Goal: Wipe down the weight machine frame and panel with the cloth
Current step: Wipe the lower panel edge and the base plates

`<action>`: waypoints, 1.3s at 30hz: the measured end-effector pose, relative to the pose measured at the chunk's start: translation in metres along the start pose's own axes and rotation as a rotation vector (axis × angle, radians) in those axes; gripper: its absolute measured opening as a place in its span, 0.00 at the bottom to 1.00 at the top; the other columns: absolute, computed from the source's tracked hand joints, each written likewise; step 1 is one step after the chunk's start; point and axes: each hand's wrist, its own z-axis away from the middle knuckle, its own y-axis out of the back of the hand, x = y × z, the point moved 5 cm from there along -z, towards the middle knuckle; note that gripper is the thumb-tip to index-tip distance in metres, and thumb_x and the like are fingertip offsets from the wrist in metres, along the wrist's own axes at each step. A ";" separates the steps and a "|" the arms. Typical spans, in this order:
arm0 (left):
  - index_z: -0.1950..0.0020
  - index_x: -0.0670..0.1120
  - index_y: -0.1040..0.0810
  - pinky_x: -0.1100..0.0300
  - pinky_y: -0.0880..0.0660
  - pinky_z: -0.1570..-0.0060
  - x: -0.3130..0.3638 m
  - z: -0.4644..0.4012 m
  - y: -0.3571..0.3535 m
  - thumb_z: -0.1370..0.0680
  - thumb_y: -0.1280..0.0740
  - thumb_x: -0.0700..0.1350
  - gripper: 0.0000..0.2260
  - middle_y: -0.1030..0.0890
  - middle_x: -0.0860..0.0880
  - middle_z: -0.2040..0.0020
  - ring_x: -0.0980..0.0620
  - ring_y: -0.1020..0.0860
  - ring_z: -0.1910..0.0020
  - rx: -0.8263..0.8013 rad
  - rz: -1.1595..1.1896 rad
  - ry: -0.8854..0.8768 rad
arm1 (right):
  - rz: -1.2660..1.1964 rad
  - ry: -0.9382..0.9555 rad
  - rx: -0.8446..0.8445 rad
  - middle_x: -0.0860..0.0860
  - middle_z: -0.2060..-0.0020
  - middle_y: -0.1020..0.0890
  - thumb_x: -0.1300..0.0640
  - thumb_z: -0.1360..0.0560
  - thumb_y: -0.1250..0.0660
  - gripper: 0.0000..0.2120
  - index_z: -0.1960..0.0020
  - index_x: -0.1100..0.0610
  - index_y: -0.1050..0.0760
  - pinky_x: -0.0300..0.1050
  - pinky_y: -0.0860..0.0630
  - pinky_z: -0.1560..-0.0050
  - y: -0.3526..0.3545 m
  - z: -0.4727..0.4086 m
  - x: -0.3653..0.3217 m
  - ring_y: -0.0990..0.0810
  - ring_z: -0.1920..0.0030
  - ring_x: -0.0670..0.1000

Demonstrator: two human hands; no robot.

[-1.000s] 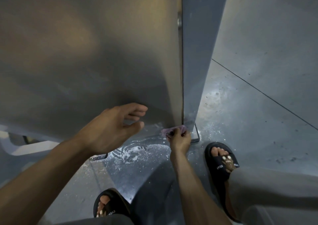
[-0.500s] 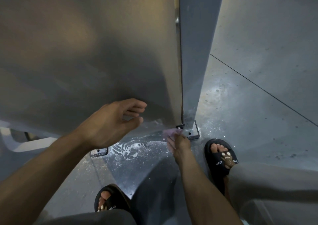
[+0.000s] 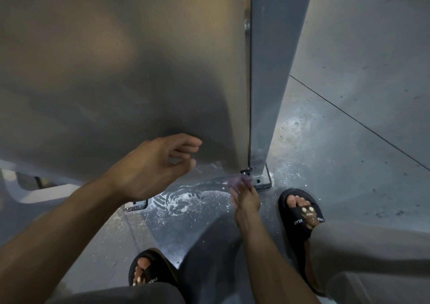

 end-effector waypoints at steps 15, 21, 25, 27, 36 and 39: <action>0.32 0.58 0.23 0.56 0.24 0.35 0.003 0.001 0.002 0.20 0.30 0.50 0.16 0.18 0.62 0.39 0.65 0.20 0.42 -0.016 -0.016 0.008 | 0.133 0.118 -0.004 0.59 0.52 0.18 0.67 0.17 0.38 0.04 0.48 0.66 0.25 0.58 0.23 0.34 -0.017 -0.004 -0.010 0.21 0.51 0.53; 0.32 0.57 0.22 0.55 0.23 0.35 0.005 0.000 0.002 0.20 0.30 0.51 0.16 0.18 0.62 0.39 0.65 0.20 0.42 -0.019 -0.031 0.004 | 0.192 0.200 -0.098 0.53 0.56 0.18 0.71 0.19 0.39 0.10 0.51 0.58 0.23 0.54 0.20 0.39 -0.028 0.009 -0.010 0.18 0.53 0.52; 0.32 0.58 0.22 0.53 0.23 0.35 0.003 0.001 0.002 0.20 0.30 0.50 0.15 0.18 0.62 0.39 0.64 0.20 0.42 -0.014 -0.024 0.007 | 0.185 0.223 -0.120 0.56 0.51 0.18 0.66 0.17 0.39 0.07 0.49 0.60 0.23 0.45 0.17 0.51 -0.028 0.017 -0.006 0.16 0.50 0.55; 0.32 0.58 0.23 0.53 0.23 0.35 0.002 0.002 0.002 0.19 0.30 0.50 0.16 0.19 0.62 0.39 0.64 0.20 0.42 -0.016 -0.027 0.012 | 0.238 0.188 -0.132 0.59 0.50 0.17 0.68 0.18 0.40 0.07 0.50 0.62 0.24 0.44 0.16 0.52 -0.027 0.013 -0.004 0.16 0.48 0.55; 0.32 0.58 0.23 0.54 0.24 0.35 0.002 0.005 0.006 0.20 0.30 0.51 0.16 0.19 0.62 0.39 0.64 0.20 0.42 -0.011 -0.026 0.020 | 0.284 0.123 -0.187 0.59 0.45 0.15 0.61 0.15 0.42 0.11 0.46 0.63 0.22 0.52 0.17 0.43 -0.039 0.020 -0.006 0.15 0.44 0.58; 0.31 0.58 0.23 0.55 0.23 0.36 0.003 0.006 0.008 0.20 0.30 0.53 0.17 0.19 0.62 0.38 0.65 0.20 0.42 -0.005 -0.037 0.011 | 0.198 0.225 -0.169 0.58 0.50 0.14 0.58 0.14 0.42 0.11 0.48 0.60 0.23 0.51 0.17 0.46 -0.045 0.045 -0.015 0.13 0.50 0.57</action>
